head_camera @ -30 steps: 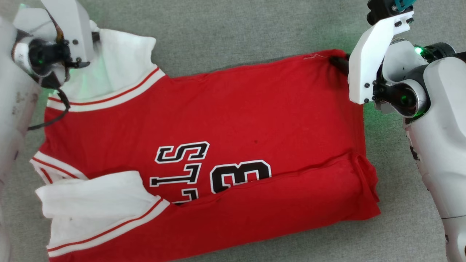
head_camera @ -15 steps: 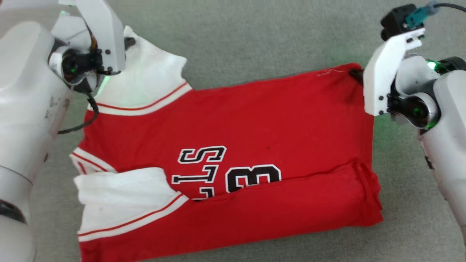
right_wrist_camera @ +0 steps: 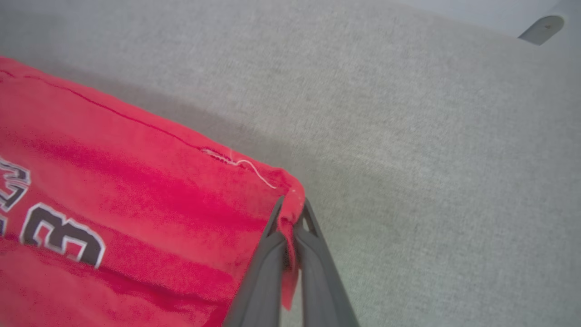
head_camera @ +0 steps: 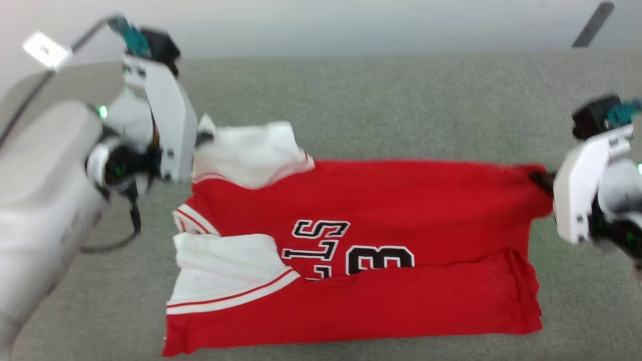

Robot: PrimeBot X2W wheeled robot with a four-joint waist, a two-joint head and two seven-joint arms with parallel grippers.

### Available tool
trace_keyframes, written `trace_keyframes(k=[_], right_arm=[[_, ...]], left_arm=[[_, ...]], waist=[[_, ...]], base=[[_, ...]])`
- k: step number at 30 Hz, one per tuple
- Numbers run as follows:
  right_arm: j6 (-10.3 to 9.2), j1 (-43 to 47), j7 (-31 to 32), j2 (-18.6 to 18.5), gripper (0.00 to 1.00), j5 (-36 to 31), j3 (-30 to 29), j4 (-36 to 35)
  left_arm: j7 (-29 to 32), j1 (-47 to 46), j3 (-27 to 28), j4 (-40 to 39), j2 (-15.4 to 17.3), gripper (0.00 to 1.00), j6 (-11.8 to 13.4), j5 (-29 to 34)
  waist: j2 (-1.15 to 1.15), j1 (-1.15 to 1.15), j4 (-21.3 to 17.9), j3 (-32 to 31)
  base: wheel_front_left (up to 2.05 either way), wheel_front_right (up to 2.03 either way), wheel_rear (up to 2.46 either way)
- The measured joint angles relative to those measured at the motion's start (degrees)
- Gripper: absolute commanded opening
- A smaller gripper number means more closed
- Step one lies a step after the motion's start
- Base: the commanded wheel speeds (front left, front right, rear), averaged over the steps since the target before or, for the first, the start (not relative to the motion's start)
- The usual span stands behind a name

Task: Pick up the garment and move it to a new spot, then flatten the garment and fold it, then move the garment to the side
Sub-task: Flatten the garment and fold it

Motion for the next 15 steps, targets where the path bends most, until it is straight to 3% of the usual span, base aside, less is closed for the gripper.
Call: trace_keyframes(k=[5, 10, 15], right_arm=[[0.00, 10.7, 3.0, -2.1, 0.00, 1.2, -4.7, -7.2], [0.00, 20.6, 6.2, -1.4, 0.00, 0.1, -9.6, -12.4], [0.00, 26.4, 9.2, 0.8, 0.00, -2.3, -10.8, -14.1]], left_arm=[[1.9, 8.3, -1.0, -14.4, 5.9, 0.00, 6.1, -1.7], [2.1, 16.8, -1.5, -25.2, 10.9, 0.00, 12.1, -4.2], [1.1, 23.5, -2.7, -27.8, 11.5, 0.00, 14.5, -6.5]], waist=[[0.00, 0.00, 2.1, -3.1], [0.00, 0.00, 3.9, -5.4], [0.00, 0.00, 4.7, -7.0]], base=[[0.00, 0.00, 0.00], [0.00, 0.00, 0.00], [0.00, 0.00, 0.00]])
